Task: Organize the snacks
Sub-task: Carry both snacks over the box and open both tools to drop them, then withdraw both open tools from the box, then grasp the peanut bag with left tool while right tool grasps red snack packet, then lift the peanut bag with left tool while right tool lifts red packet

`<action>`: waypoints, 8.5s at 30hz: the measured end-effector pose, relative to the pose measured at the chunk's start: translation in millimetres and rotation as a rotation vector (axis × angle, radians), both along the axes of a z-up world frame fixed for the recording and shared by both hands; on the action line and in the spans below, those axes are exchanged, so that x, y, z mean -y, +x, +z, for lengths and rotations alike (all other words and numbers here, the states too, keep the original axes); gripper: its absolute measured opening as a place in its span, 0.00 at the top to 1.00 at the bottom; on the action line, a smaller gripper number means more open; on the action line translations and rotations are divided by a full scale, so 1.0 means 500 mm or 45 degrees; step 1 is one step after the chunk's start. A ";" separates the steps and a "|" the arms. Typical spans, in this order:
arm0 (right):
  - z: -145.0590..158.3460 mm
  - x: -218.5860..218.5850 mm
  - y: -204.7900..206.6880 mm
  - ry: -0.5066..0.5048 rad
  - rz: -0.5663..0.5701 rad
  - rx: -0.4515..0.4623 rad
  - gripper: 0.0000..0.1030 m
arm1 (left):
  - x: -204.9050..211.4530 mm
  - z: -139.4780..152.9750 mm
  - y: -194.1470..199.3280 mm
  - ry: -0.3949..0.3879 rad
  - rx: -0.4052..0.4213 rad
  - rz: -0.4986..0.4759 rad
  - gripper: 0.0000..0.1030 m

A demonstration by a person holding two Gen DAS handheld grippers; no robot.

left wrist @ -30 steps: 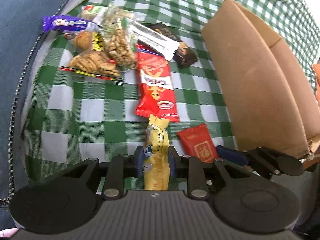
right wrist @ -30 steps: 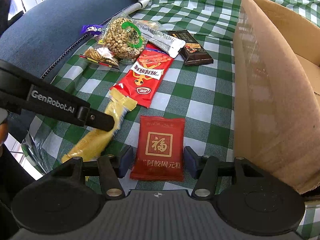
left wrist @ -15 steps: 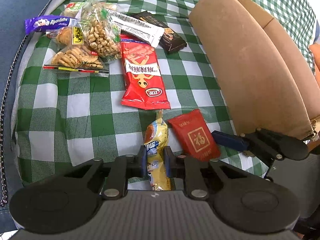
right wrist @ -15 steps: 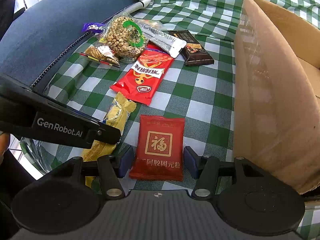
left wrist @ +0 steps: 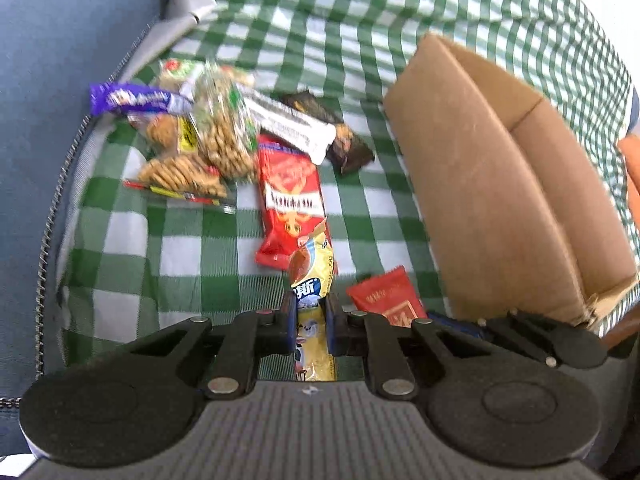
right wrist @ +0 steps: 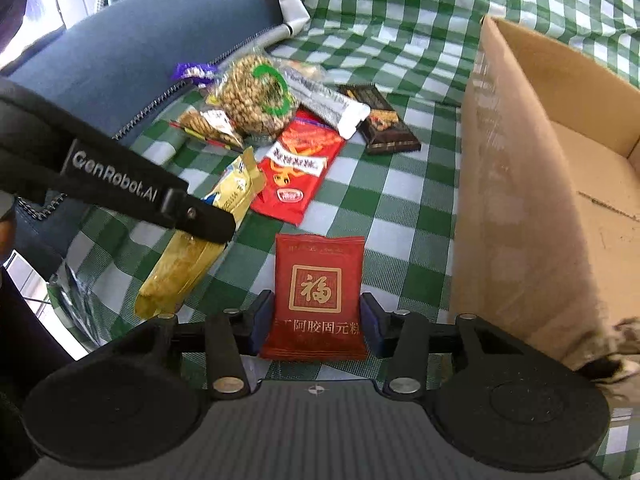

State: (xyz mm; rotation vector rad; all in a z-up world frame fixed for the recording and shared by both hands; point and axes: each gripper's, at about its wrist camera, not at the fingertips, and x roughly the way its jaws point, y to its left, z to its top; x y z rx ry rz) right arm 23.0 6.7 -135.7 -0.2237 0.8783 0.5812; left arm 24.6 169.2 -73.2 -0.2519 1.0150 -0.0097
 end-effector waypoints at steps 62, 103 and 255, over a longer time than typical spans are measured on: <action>0.184 0.417 0.084 0.204 -0.555 0.343 0.53 | 0.316 0.153 0.004 -0.048 0.742 -0.248 0.86; 0.166 0.502 0.089 0.076 -0.965 0.381 0.42 | 0.275 0.082 0.056 -0.189 0.337 -0.221 0.69; -0.015 -0.043 0.036 -0.044 -0.151 0.039 0.54 | 0.018 -0.060 0.171 0.287 -0.294 -0.431 0.04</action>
